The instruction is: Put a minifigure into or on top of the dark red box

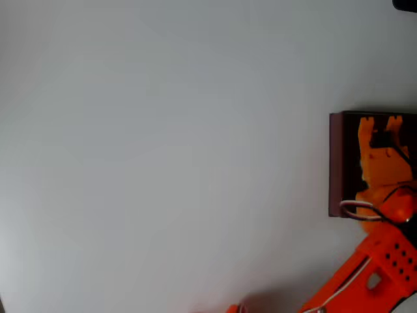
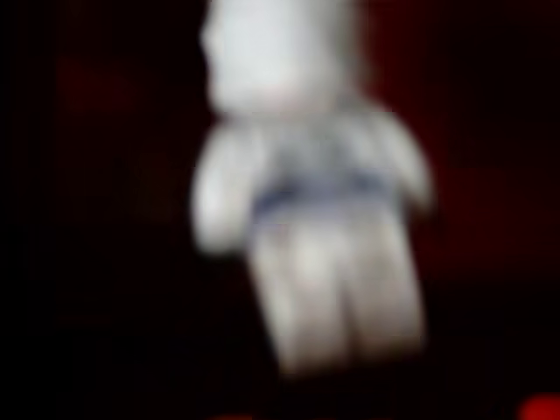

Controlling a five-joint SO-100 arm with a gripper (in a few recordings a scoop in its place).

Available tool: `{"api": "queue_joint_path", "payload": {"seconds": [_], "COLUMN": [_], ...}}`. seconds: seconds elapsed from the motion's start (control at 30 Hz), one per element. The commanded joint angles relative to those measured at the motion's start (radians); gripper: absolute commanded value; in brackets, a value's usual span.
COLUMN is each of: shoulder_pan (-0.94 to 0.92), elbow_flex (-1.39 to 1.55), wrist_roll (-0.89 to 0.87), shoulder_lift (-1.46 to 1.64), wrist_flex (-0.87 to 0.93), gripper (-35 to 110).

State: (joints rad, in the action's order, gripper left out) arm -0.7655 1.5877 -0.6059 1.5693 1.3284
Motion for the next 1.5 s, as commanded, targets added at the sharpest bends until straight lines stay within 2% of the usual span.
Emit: {"api": "queue_joint_path", "payload": {"seconds": [0.0,0.17,0.23,0.3,0.4,0.47,0.53,0.6,0.7,0.87,1.0,1.07,1.23,1.4,1.47], "shoulder_pan": [0.006,0.067,0.110,0.172,0.281,0.360,0.482,0.627,0.831,1.058,1.224,1.293,1.417,1.413,1.428], "elbow_flex": [0.037,0.176,0.313,0.477,0.785,0.959,1.091,1.066,1.118,1.259,1.468,1.473,1.442,1.437,1.436], "wrist_roll": [0.034,0.087,0.184,0.272,0.322,0.344,0.374,0.439,0.476,0.442,0.370,0.327,0.354,0.374,0.442], "shoulder_lift": [0.051,0.242,0.428,0.661,1.112,1.465,1.776,1.775,1.787,1.784,1.786,1.787,1.842,1.841,1.841], "wrist_flex": [-0.032,-0.005,-0.032,-0.069,-0.137,-0.095,-0.032,0.043,0.015,0.041,-0.155,-0.160,0.014,0.028,0.028], "gripper": [20,24,23,22,13,3,0,0,0,0,0,0,0,0,0]}}
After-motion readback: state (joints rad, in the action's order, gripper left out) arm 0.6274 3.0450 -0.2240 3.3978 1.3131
